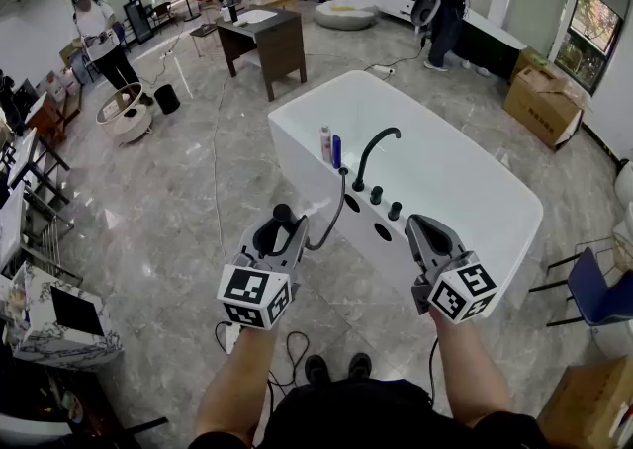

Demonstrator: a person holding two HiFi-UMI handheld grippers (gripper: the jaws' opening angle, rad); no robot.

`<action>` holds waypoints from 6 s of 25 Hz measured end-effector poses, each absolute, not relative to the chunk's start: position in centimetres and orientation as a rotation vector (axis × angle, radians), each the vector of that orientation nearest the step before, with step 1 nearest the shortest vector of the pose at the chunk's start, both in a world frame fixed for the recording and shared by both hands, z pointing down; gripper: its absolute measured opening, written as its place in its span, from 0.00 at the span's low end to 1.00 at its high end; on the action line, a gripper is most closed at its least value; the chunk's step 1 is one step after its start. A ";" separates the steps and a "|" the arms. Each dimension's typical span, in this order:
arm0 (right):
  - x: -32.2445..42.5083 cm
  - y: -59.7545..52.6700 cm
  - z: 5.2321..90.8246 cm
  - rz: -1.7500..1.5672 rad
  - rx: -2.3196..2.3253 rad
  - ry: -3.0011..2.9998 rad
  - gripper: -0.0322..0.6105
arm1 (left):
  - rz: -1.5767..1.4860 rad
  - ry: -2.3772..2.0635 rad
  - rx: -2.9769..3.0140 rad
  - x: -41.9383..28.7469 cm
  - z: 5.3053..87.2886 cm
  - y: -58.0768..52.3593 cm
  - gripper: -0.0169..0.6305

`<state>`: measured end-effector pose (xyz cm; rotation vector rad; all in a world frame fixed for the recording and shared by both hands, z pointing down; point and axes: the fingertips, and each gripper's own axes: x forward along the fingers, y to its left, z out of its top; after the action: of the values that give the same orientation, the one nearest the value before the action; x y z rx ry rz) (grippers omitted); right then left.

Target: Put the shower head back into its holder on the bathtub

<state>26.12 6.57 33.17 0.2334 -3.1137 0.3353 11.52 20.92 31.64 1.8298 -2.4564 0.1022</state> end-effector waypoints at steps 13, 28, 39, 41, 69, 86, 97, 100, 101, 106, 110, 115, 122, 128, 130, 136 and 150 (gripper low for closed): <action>26.6 5.3 33.5 0.355 0.242 -3.124 0.07 | 0.110 -2.446 1.805 11.9 32.3 19.9 0.25; 29.4 2.4 33.0 0.473 0.165 -3.168 0.07 | 0.090 -2.479 1.771 14.5 31.6 16.9 0.25; 27.3 1.0 34.1 0.454 0.130 -3.121 0.07 | 0.047 -2.484 1.778 13.0 32.2 14.9 0.25; 26.6 0.6 34.1 0.460 0.126 -3.119 0.07 | 0.040 -2.483 1.778 12.2 32.3 14.3 0.25; 6.2 -2.9 37.3 0.477 0.154 -2.993 0.07 | 0.010 -2.423 1.870 -7.3 33.1 8.4 0.25; 1.5 -5.1 40.2 0.574 0.192 -2.945 0.07 | 0.041 -2.310 1.900 -10.6 36.3 5.4 0.25; -2.9 -12.2 42.3 0.653 0.218 -2.916 0.07 | 0.096 -2.232 1.903 -14.3 39.0 -1.8 0.25; -4.1 -14.1 42.6 0.654 0.213 -2.911 0.07 | 0.111 -2.213 1.907 -15.3 39.4 -4.1 0.25; -4.5 -14.6 42.7 0.658 0.211 -2.908 0.07 | 0.115 -2.211 1.904 -15.6 39.4 -4.7 0.25; -5.5 -16.8 44.0 0.670 0.242 -2.883 0.07 | 0.139 -2.169 1.935 -16.4 40.1 -7.3 0.25; -5.2 -17.1 45.5 0.678 0.327 -2.850 0.07 | 0.136 -2.096 2.009 -16.8 41.0 -8.8 0.25; -5.4 -16.5 46.1 0.652 0.478 -2.808 0.07 | 0.117 -2.000 2.114 -18.0 41.6 -9.3 0.25; -6.1 -12.0 46.1 0.702 0.728 -2.763 0.07 | 0.130 -1.823 2.263 -19.1 42.0 -7.2 0.25; -5.1 -8.9 49.8 0.782 0.873 -2.661 0.08 | 0.154 -1.682 2.339 -18.8 44.0 -6.5 0.25; -4.5 -8.6 51.0 0.794 0.893 -2.632 0.09 | 0.157 -1.663 2.351 -18.3 44.7 -6.9 0.25; -3.7 -7.8 55.6 0.847 0.893 -2.545 0.13 | 0.182 -1.629 2.345 -17.6 47.0 -8.4 0.25; -2.1 -9.9 49.7 0.797 0.984 -2.650 0.13 | 0.065 -1.570 2.648 -14.5 32.8 -12.9 0.25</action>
<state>-2.15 -9.95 49.73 0.9843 -2.6500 0.7972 -14.46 -12.92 32.81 2.6478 -1.5696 0.0649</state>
